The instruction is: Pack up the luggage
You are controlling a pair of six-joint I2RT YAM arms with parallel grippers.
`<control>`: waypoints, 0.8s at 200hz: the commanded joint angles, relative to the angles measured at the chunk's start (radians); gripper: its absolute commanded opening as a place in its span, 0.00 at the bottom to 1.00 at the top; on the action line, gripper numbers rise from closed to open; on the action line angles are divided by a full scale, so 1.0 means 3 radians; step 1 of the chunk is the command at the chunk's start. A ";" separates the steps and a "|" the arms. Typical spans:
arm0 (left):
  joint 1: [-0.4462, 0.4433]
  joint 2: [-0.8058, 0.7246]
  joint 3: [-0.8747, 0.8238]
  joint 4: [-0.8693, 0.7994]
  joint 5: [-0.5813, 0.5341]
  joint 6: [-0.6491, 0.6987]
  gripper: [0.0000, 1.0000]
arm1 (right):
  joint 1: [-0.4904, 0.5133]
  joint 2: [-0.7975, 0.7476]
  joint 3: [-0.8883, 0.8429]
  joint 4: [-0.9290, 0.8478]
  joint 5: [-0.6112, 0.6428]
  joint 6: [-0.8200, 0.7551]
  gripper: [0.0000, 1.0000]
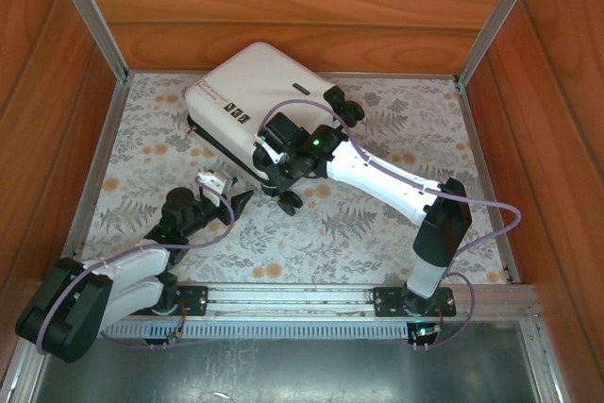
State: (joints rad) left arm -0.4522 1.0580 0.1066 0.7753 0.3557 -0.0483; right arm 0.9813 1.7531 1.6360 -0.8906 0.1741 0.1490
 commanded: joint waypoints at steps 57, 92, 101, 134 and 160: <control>-0.0159 0.0573 0.0339 0.0225 0.0165 0.0168 0.61 | -0.0003 -0.0165 0.0281 0.0141 0.0078 0.0162 0.00; -0.0212 0.0834 0.0395 0.0404 0.0153 0.0143 0.60 | -0.0002 -0.0173 0.0279 0.0120 0.0094 0.0152 0.00; -0.0233 0.0896 0.0411 0.0454 0.0136 0.0140 0.60 | -0.0003 -0.0173 0.0274 0.0120 0.0094 0.0153 0.00; -0.0378 0.1086 0.0515 0.0618 0.0057 0.0129 0.55 | -0.0002 -0.0176 0.0268 0.0120 0.0105 0.0153 0.00; -0.0567 0.1197 0.0536 0.0814 -0.0176 0.0128 0.50 | -0.0004 -0.0184 0.0250 0.0131 0.0099 0.0158 0.00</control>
State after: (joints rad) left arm -0.5739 1.3941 0.2260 0.8951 0.3489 -0.0227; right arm 0.9810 1.7531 1.6386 -0.9073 0.1776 0.1444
